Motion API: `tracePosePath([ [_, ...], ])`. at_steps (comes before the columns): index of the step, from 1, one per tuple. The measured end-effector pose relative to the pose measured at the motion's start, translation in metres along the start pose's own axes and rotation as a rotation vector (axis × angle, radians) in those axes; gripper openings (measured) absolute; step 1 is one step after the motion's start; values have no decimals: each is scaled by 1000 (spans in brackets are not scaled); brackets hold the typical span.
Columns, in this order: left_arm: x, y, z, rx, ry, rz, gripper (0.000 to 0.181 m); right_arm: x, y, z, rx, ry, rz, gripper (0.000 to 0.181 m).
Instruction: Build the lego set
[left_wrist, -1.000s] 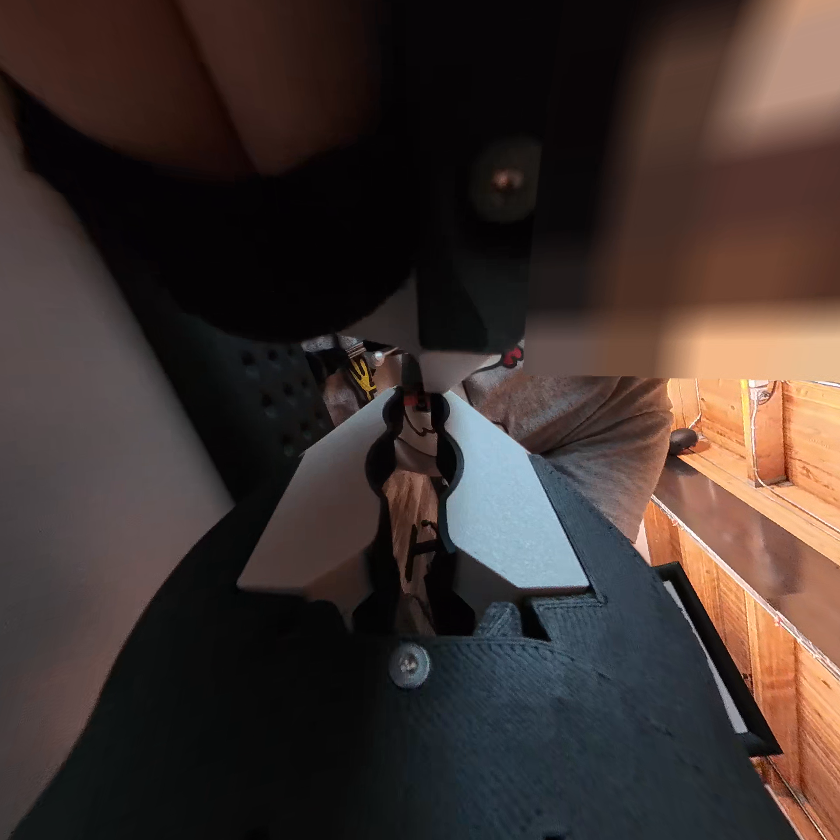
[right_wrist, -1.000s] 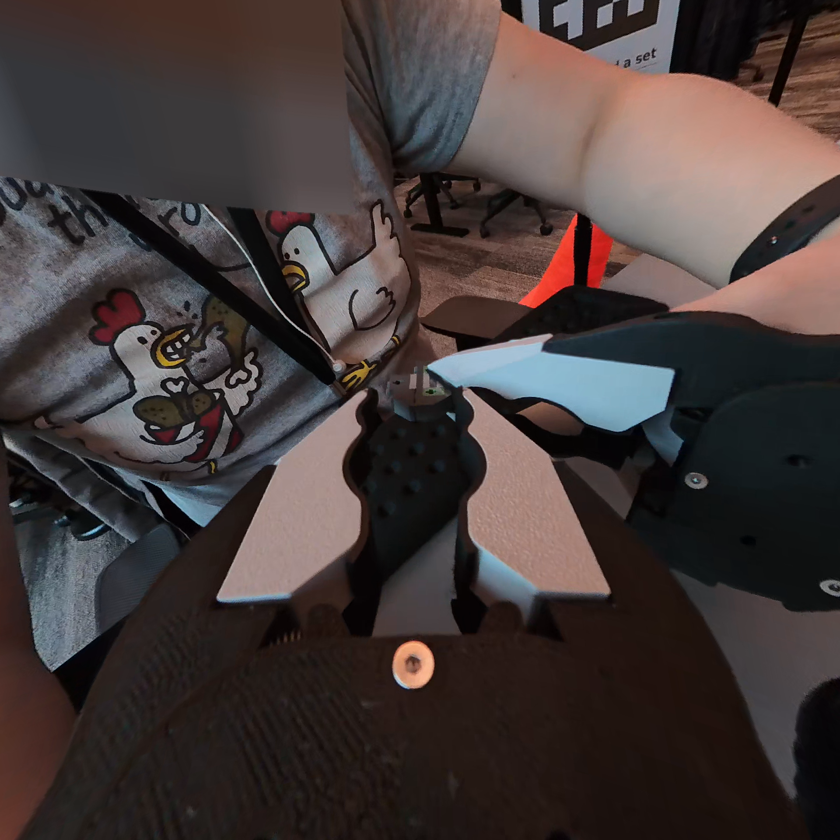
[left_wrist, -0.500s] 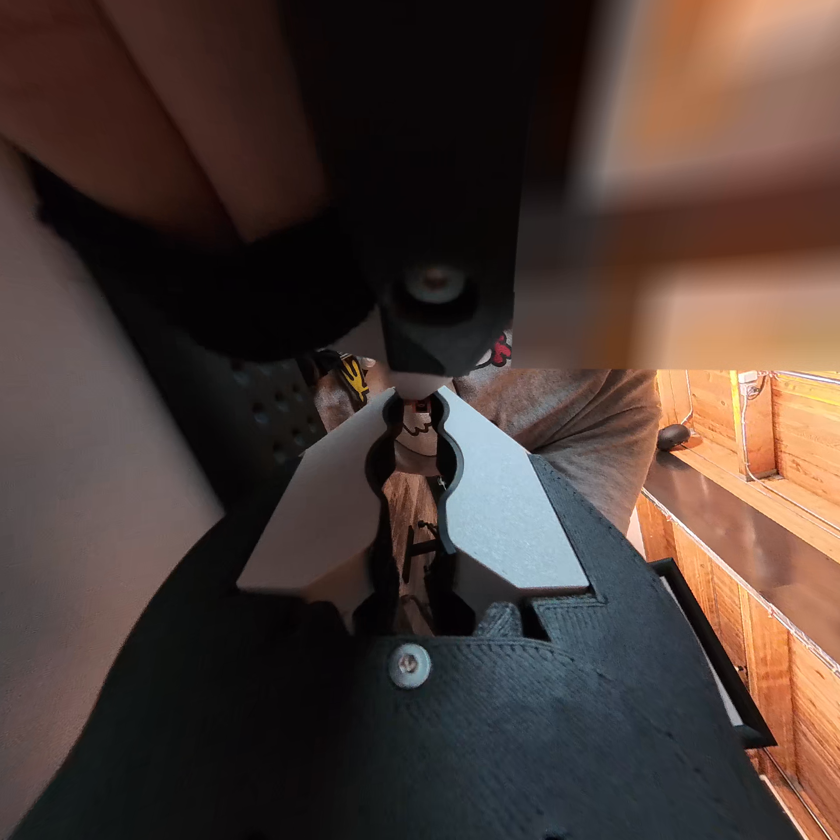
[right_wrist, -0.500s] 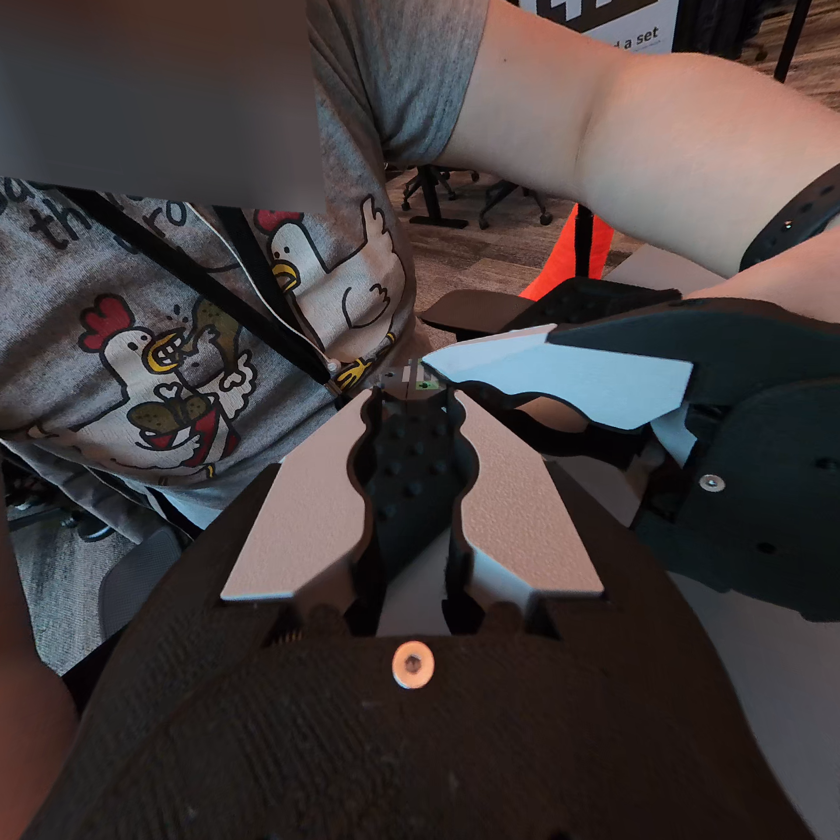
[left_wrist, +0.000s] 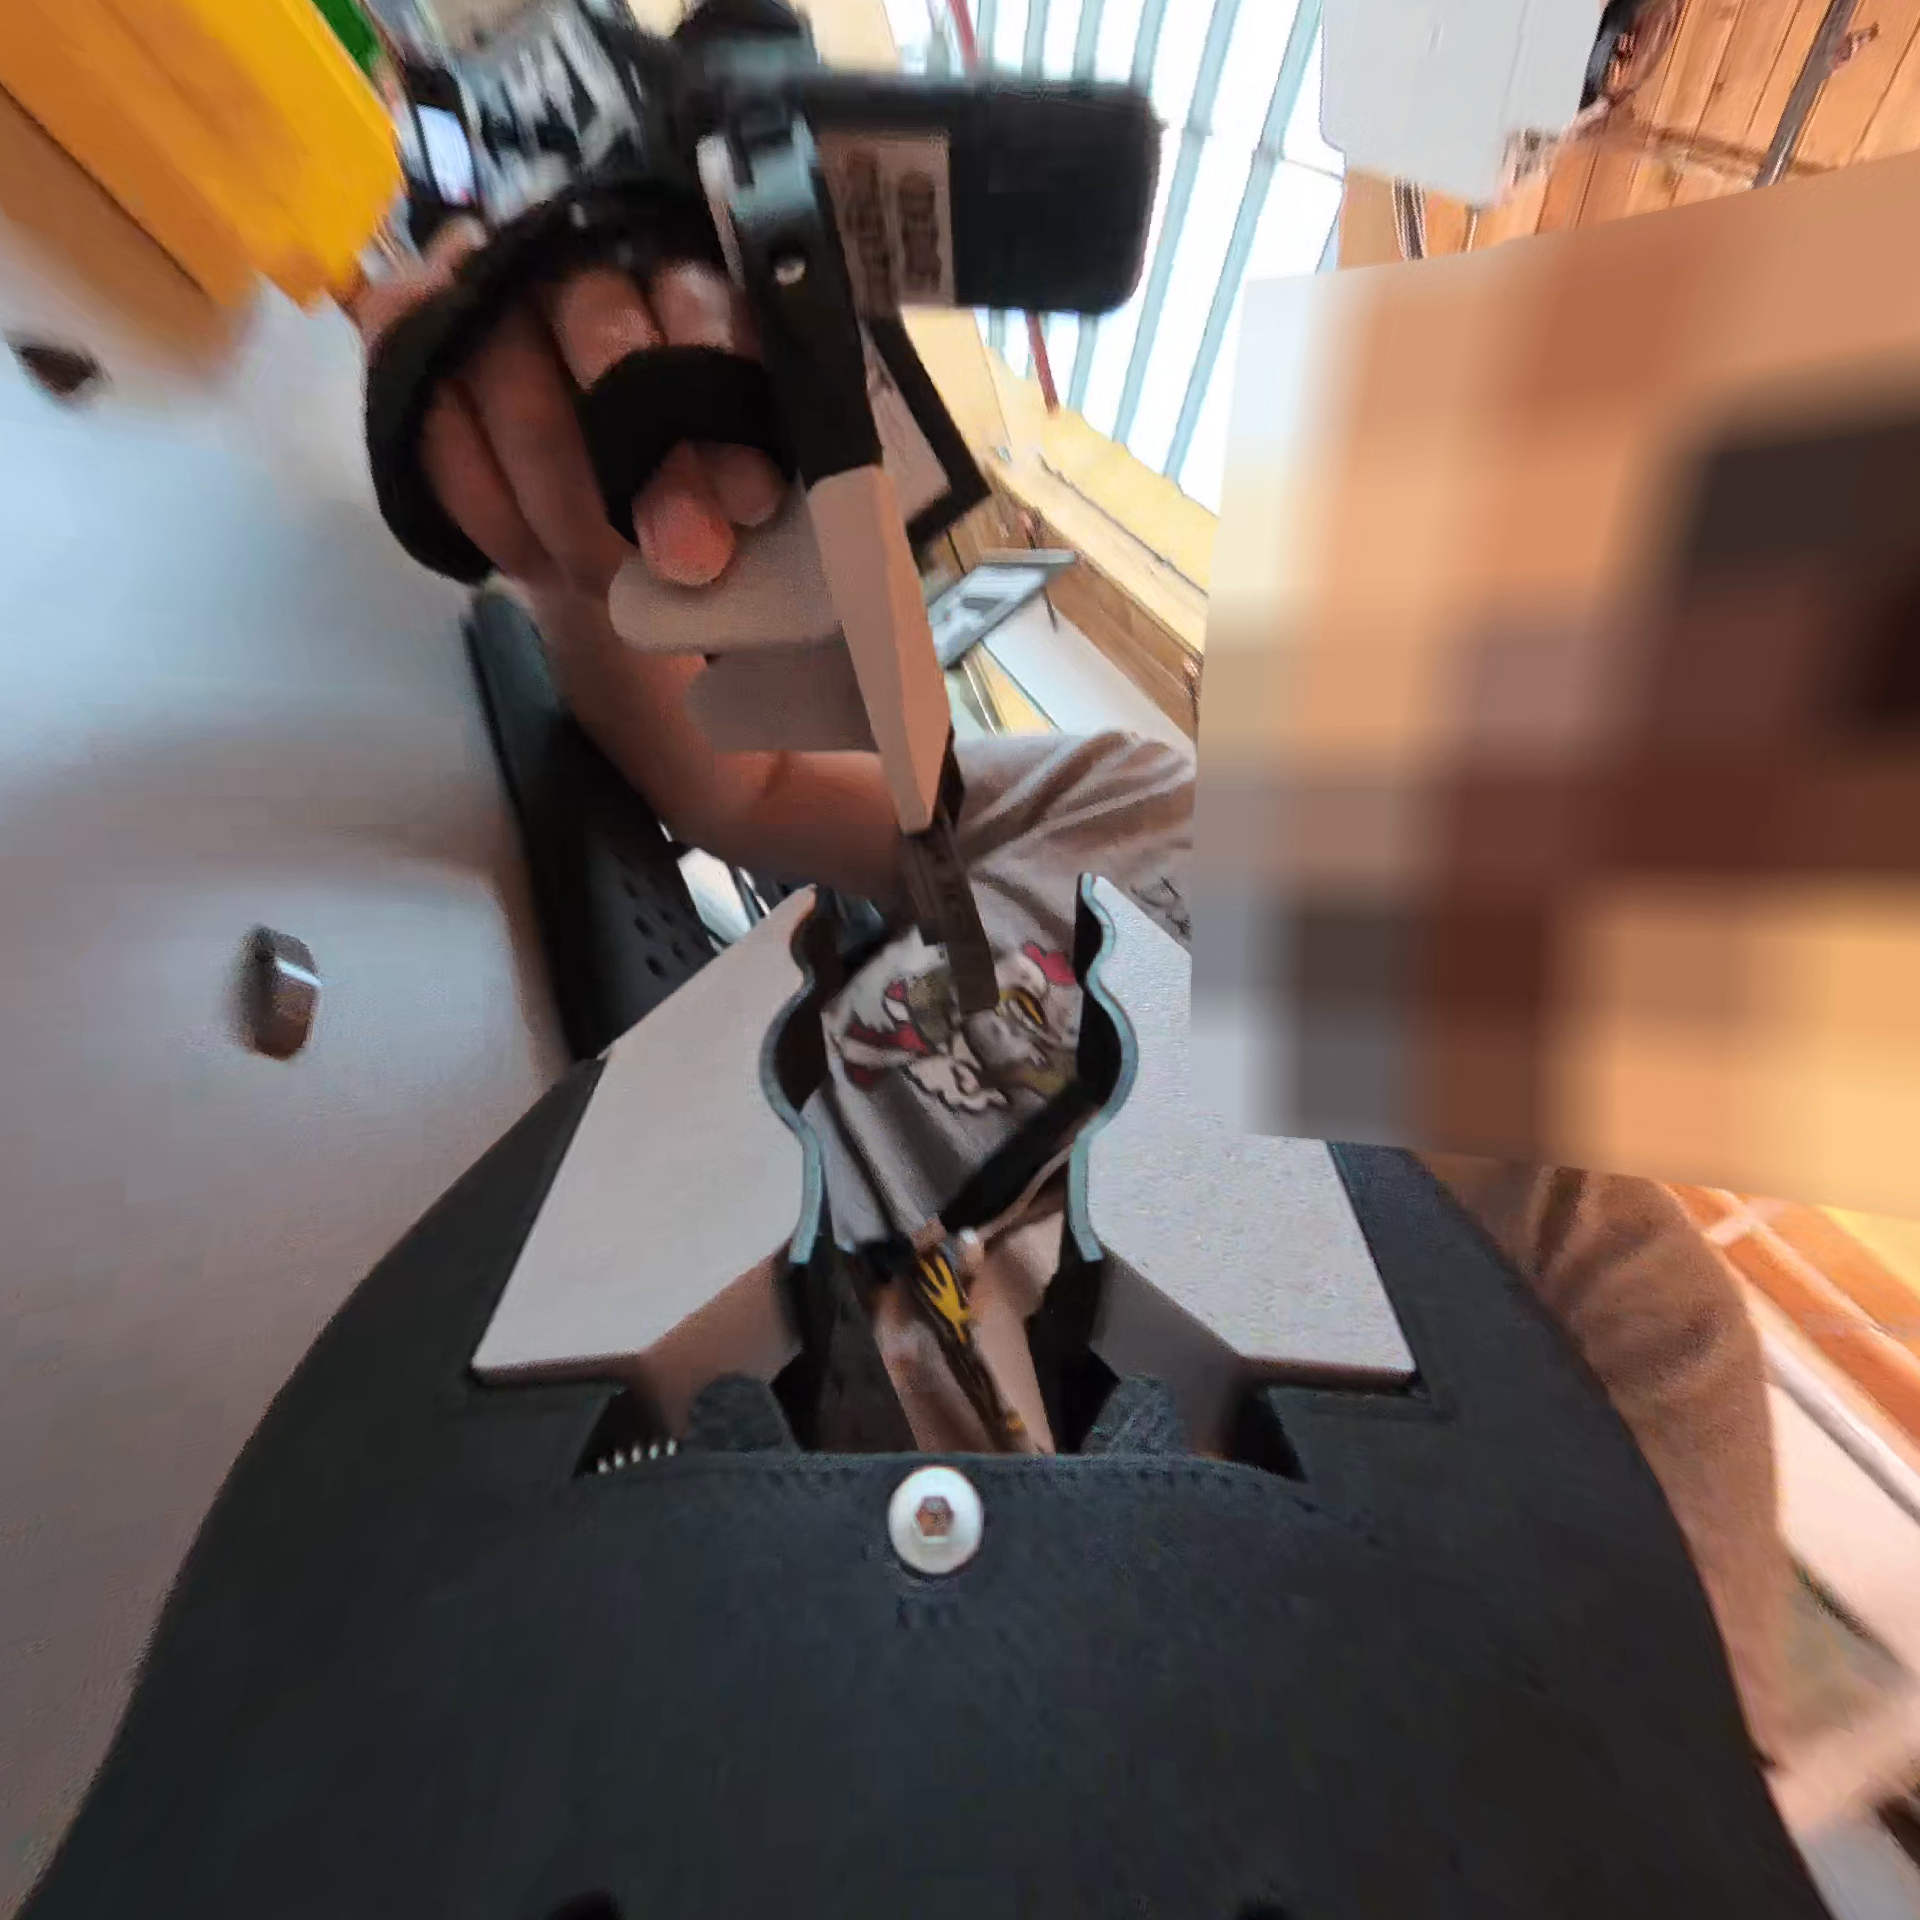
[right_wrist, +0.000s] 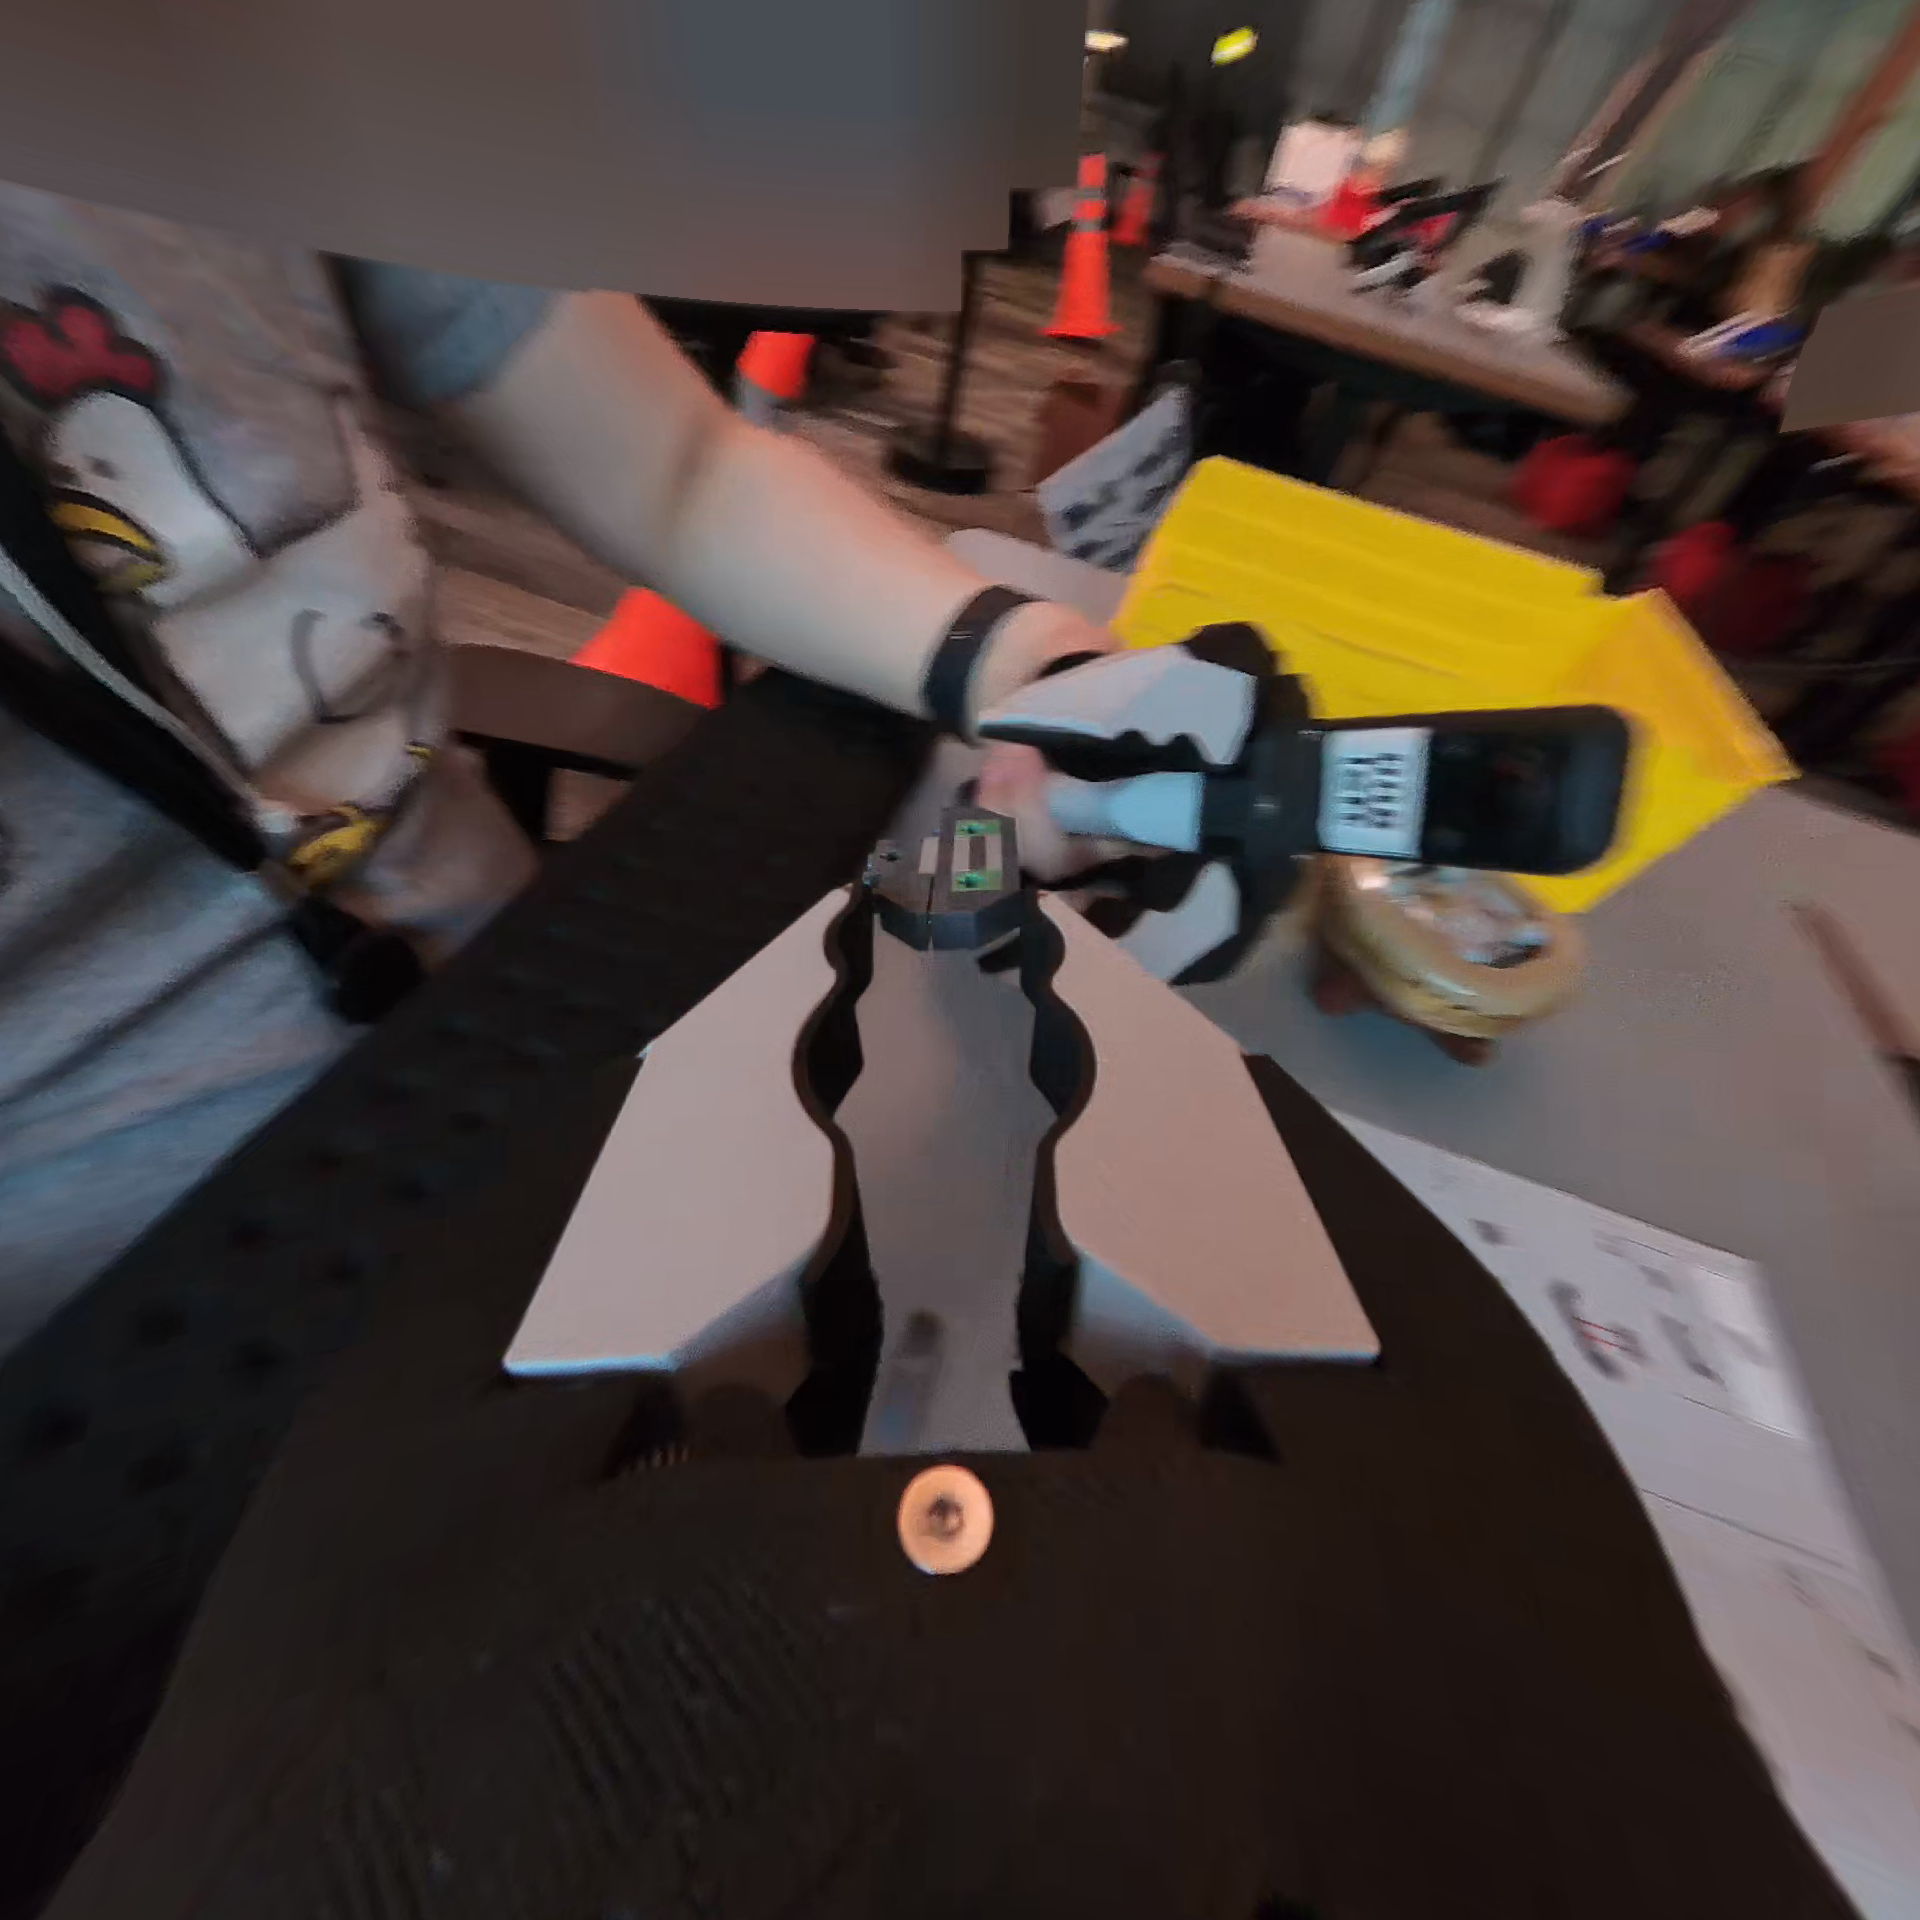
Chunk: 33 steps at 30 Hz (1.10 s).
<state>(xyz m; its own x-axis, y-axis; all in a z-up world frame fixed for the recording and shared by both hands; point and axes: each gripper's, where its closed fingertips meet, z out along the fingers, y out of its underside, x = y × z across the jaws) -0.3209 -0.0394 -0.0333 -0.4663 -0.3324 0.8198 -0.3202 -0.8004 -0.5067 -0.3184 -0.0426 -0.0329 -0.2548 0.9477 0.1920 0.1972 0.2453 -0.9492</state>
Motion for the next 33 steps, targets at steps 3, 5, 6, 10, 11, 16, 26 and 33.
tracePosePath([
  [3,2,-6,4,93,-62,72,43,9,-3,-4,-8,158,-111,27],
  [5,1,-8,8,117,-108,110,27,9,-3,-2,-15,201,-151,27],
  [6,0,-9,10,129,-132,141,15,8,-5,-2,3,213,-161,27],
  [10,-3,-13,9,183,-172,163,10,10,-5,-3,8,272,-192,27],
  [11,-5,-13,9,187,-184,166,9,10,-3,-3,3,280,-205,27],
  [16,-10,-12,5,190,-234,157,9,12,2,0,-18,312,-229,27],
  [26,-19,-4,1,168,-268,94,8,10,13,5,-81,289,-215,27],
  [33,-21,-3,-2,173,-270,73,9,11,17,8,-84,278,-177,26],
])
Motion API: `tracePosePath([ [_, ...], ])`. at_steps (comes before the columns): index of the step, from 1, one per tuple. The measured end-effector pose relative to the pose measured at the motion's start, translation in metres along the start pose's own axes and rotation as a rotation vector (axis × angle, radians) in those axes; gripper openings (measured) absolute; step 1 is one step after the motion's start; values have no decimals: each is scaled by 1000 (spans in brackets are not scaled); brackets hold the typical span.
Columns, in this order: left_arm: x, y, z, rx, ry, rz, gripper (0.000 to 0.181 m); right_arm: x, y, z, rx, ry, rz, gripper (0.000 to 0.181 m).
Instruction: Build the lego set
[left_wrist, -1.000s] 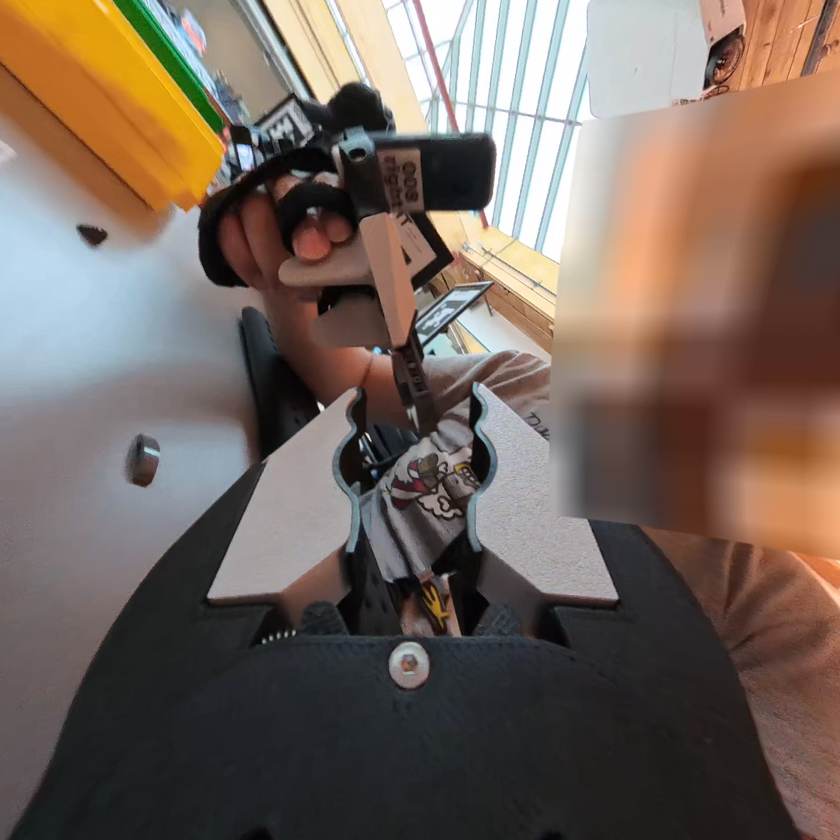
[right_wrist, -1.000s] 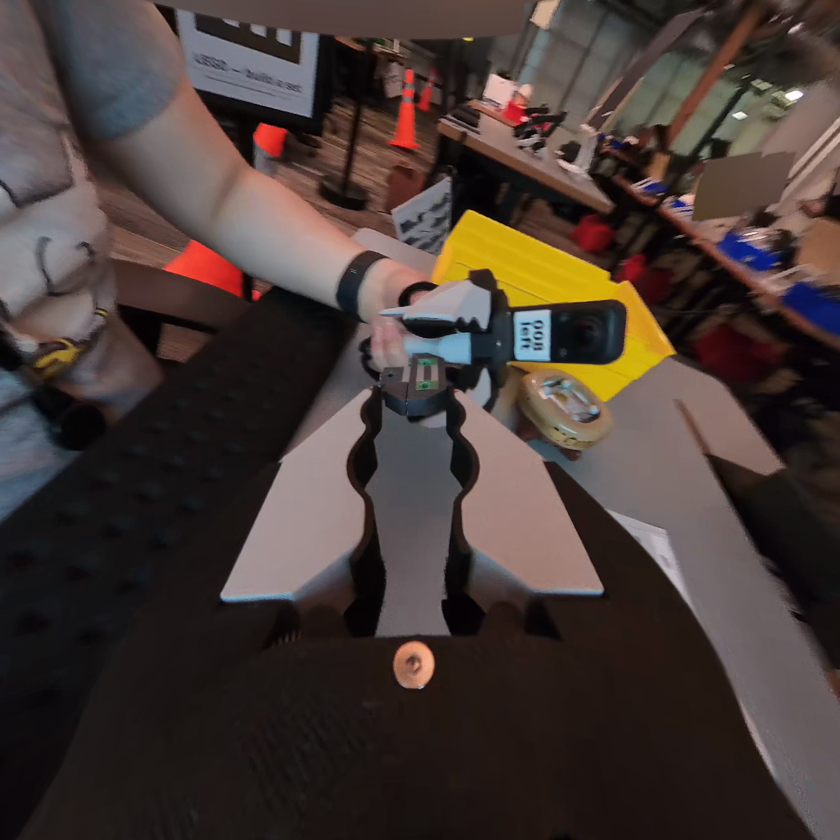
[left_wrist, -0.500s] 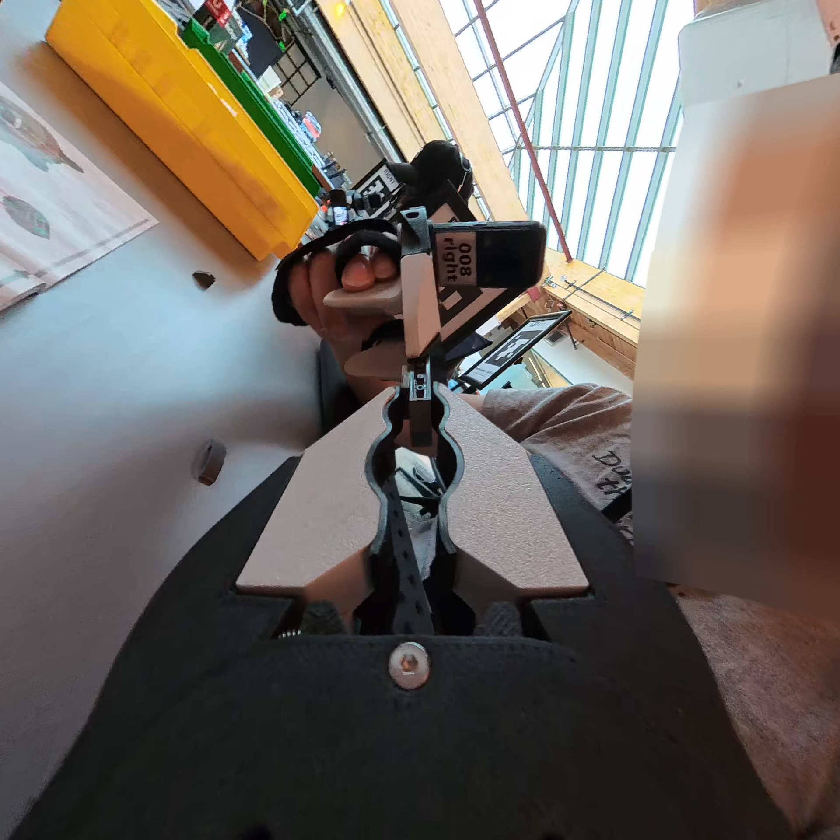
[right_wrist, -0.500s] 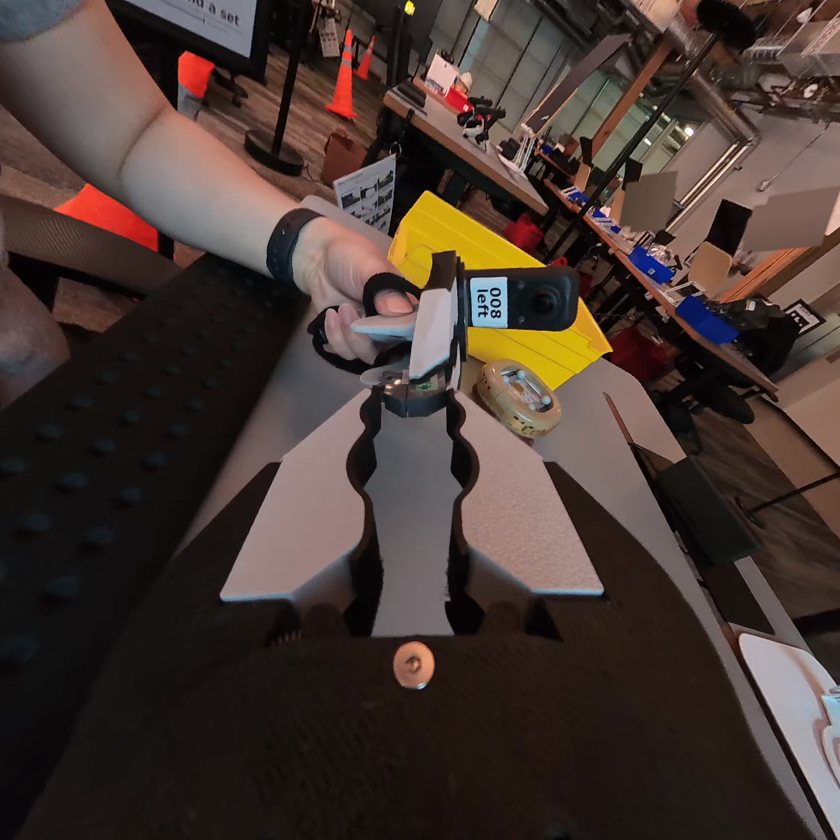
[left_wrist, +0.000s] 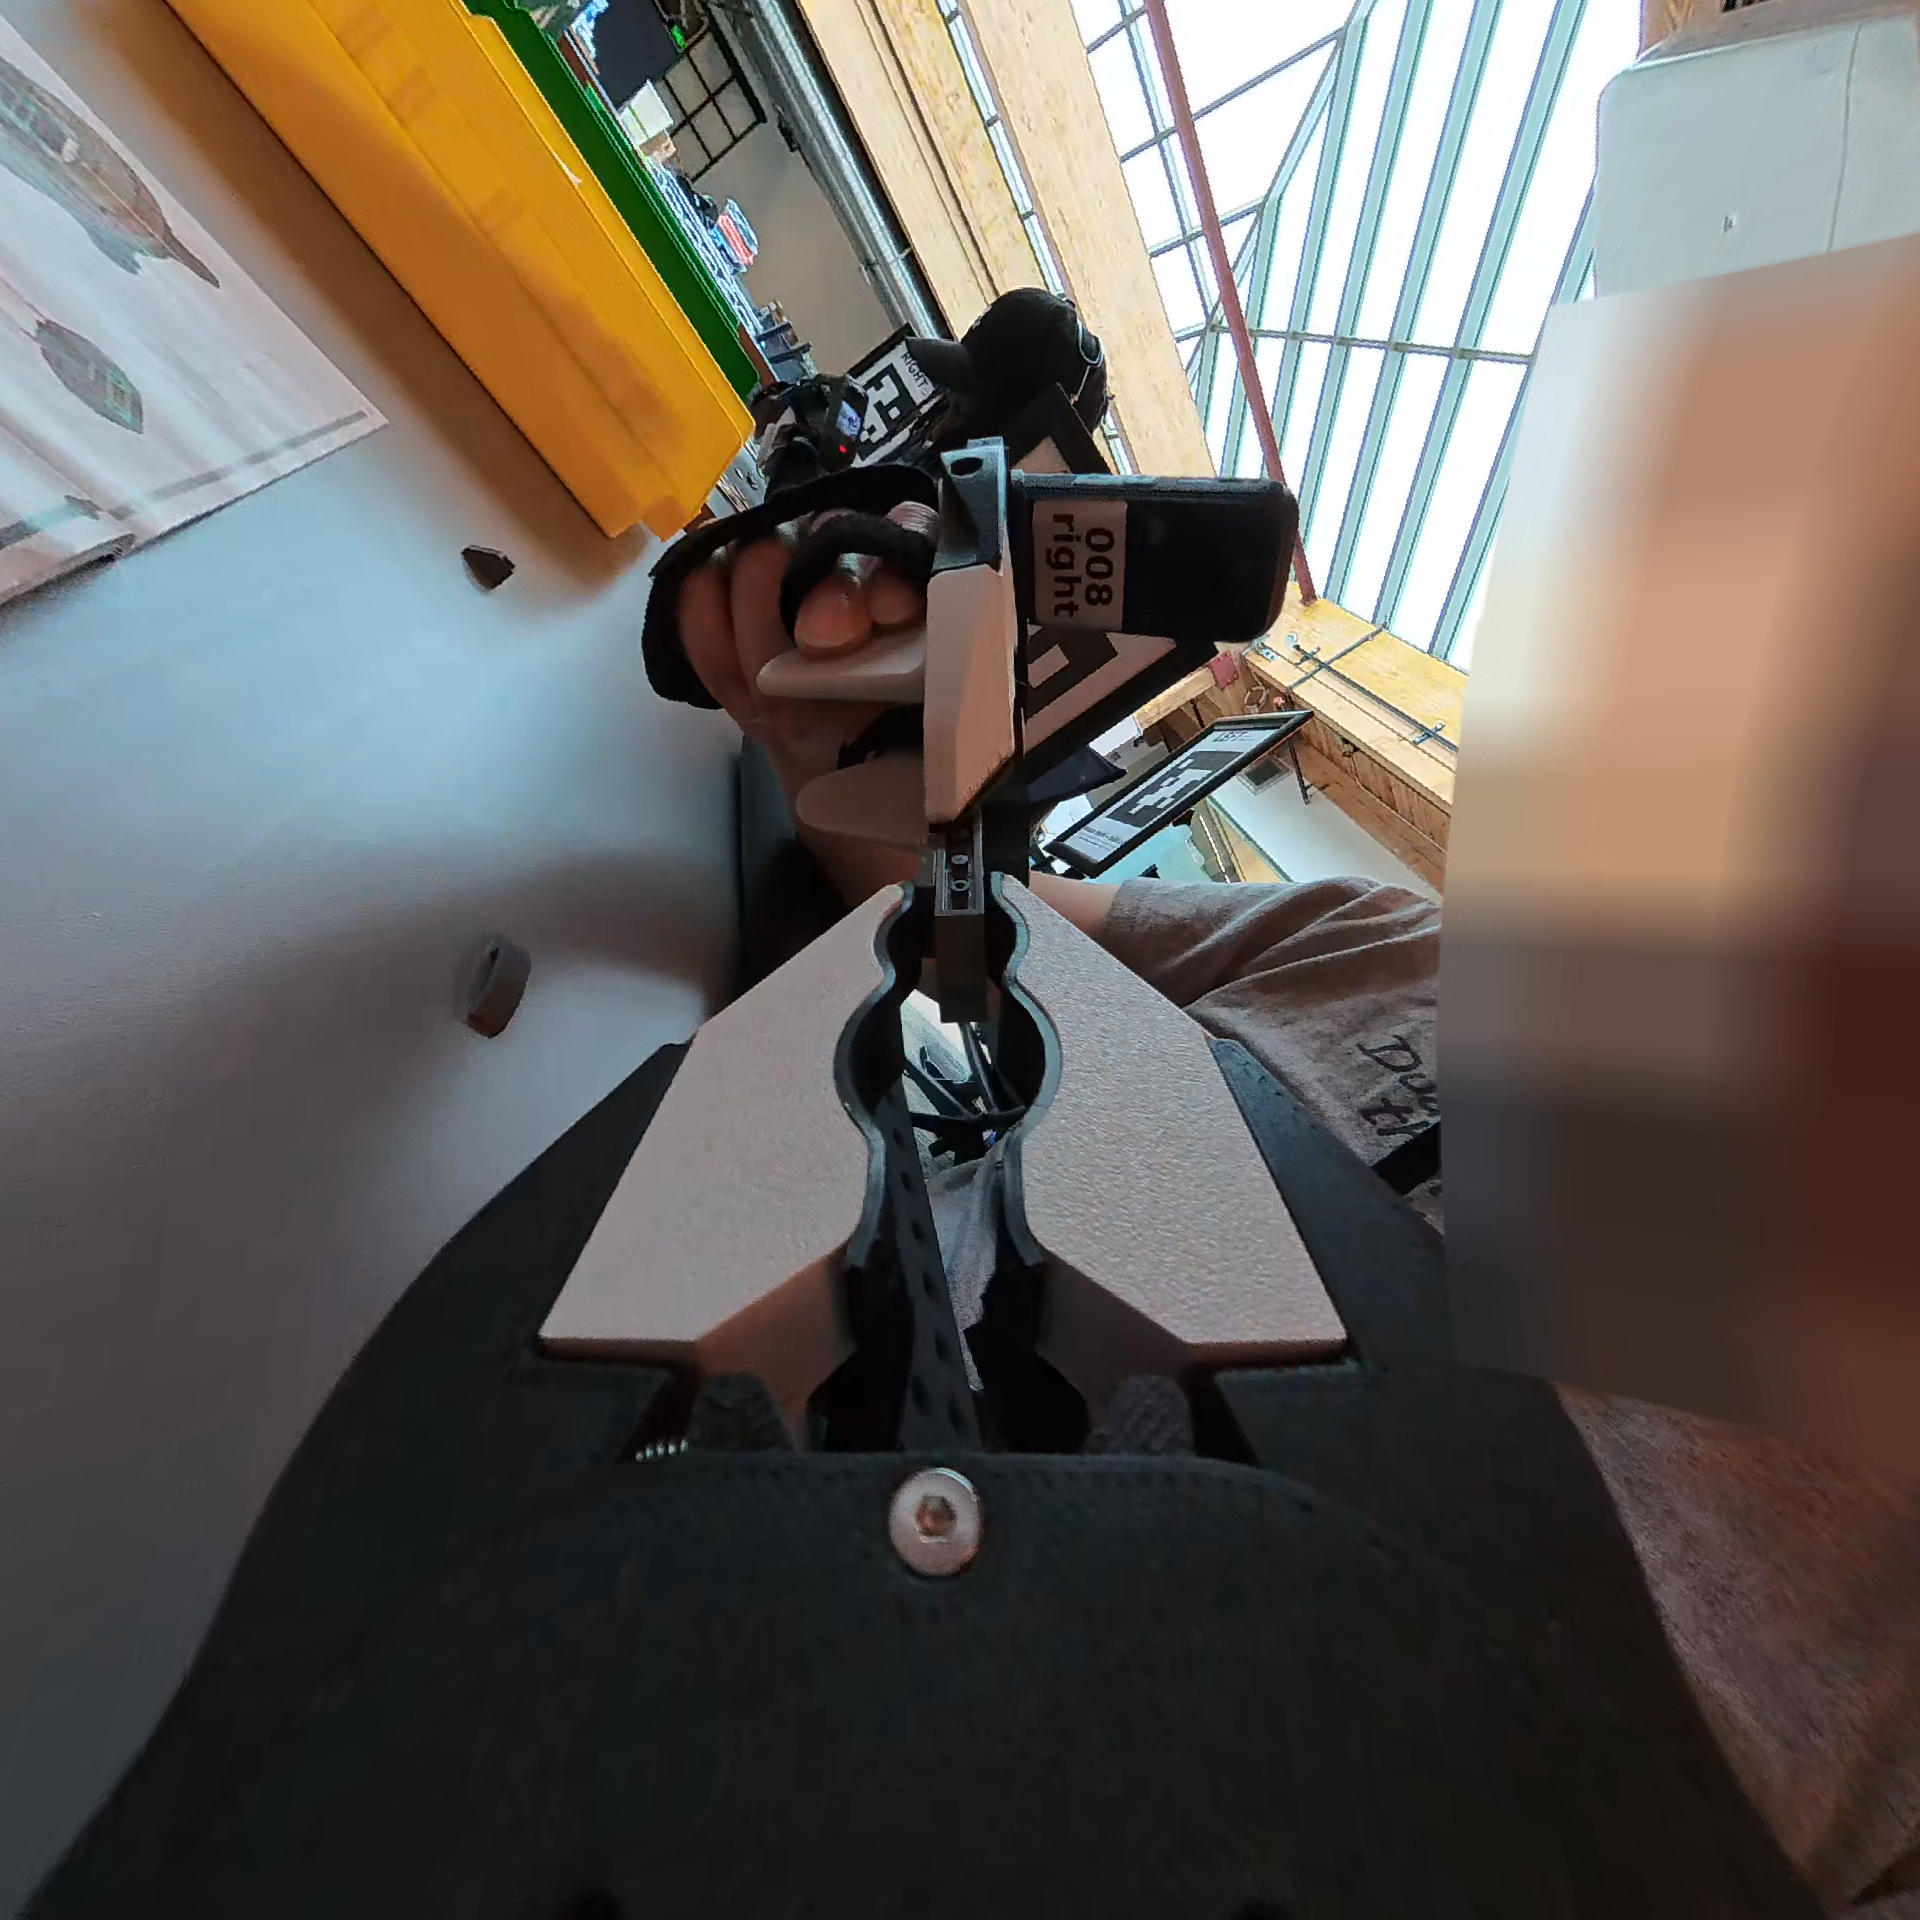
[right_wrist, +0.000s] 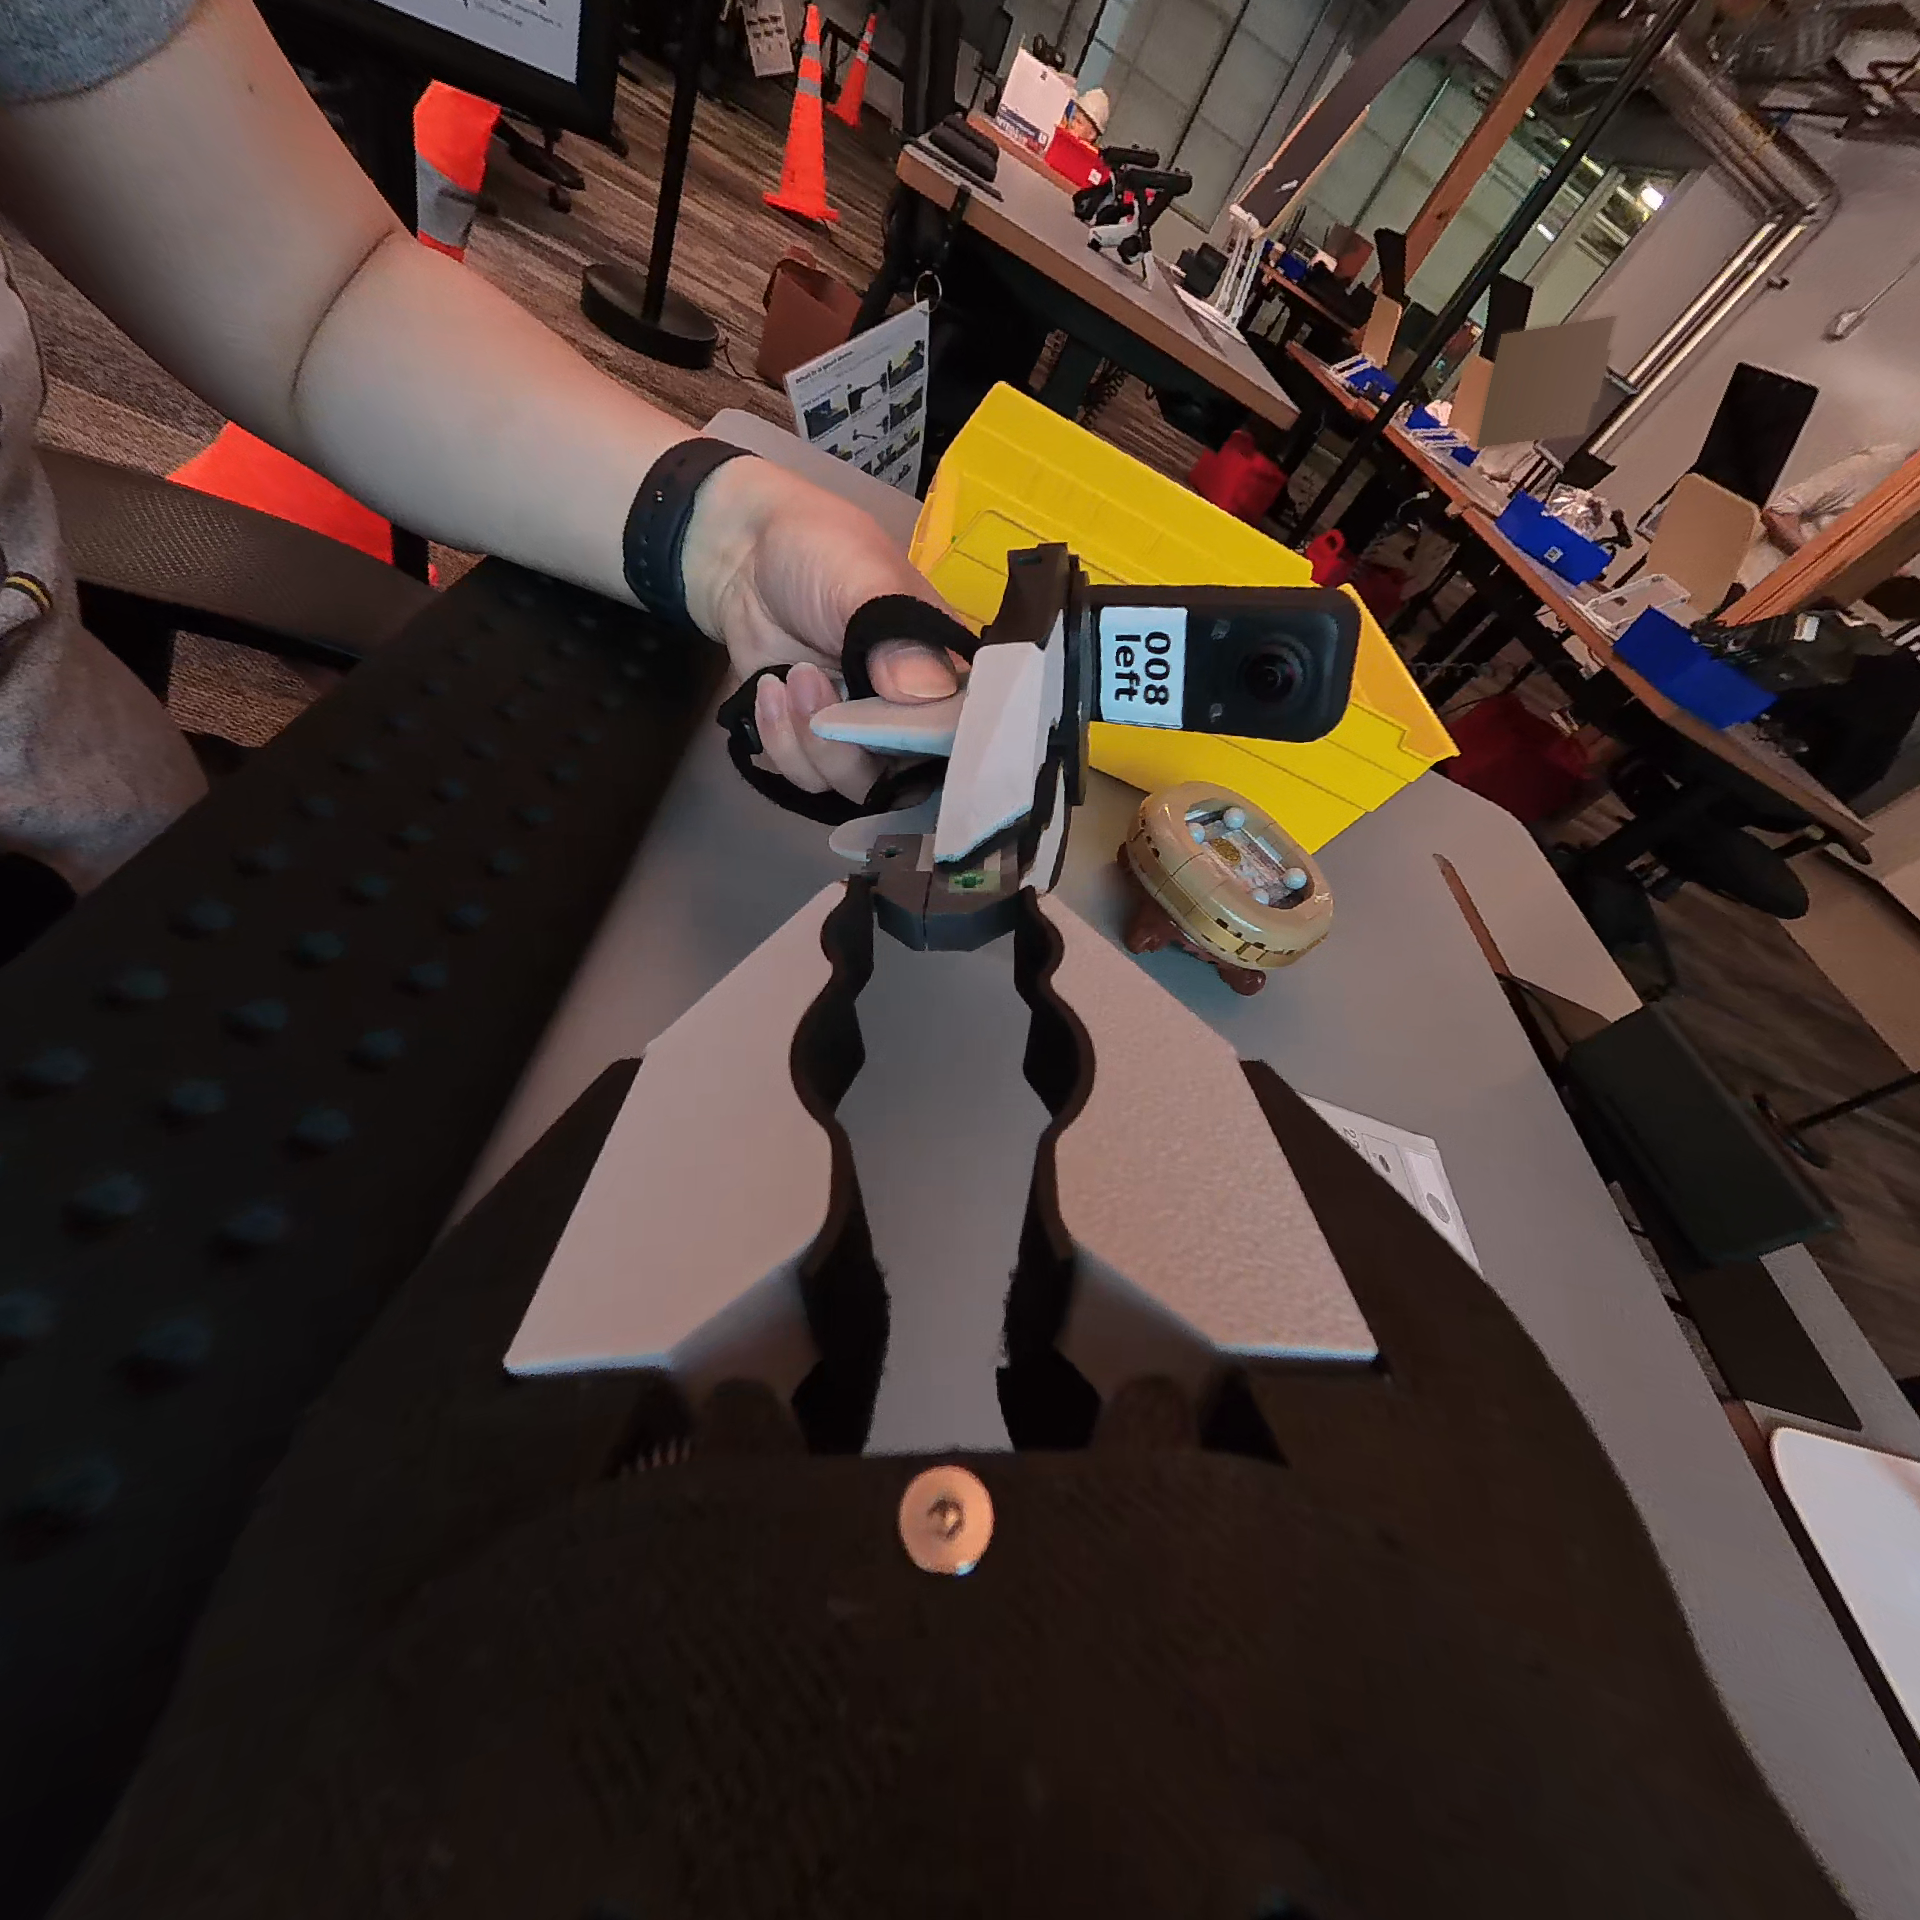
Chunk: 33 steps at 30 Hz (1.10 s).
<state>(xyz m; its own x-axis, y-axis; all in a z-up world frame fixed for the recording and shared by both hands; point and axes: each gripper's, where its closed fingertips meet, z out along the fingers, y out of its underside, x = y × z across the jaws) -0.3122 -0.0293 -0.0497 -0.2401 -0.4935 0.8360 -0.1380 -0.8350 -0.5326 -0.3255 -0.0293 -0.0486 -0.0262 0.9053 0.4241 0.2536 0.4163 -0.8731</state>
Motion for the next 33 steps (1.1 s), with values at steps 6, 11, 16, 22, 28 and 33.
tracePosePath([
  [6,-3,0,-2,4,-11,-9,9,1,3,2,-12,2,2,25],
  [11,-3,2,-1,-4,-12,-11,9,0,4,1,-12,-11,6,25],
  [16,-4,2,-2,-8,-17,-5,9,0,5,2,-18,-12,5,25],
  [22,4,-9,-9,20,-20,63,38,11,-12,-10,92,23,27,26],
  [28,22,-10,-10,-24,64,108,45,-12,-23,-22,146,-214,178,26],
  [33,24,11,16,-252,113,46,18,-26,-19,-17,115,-302,170,26],
])
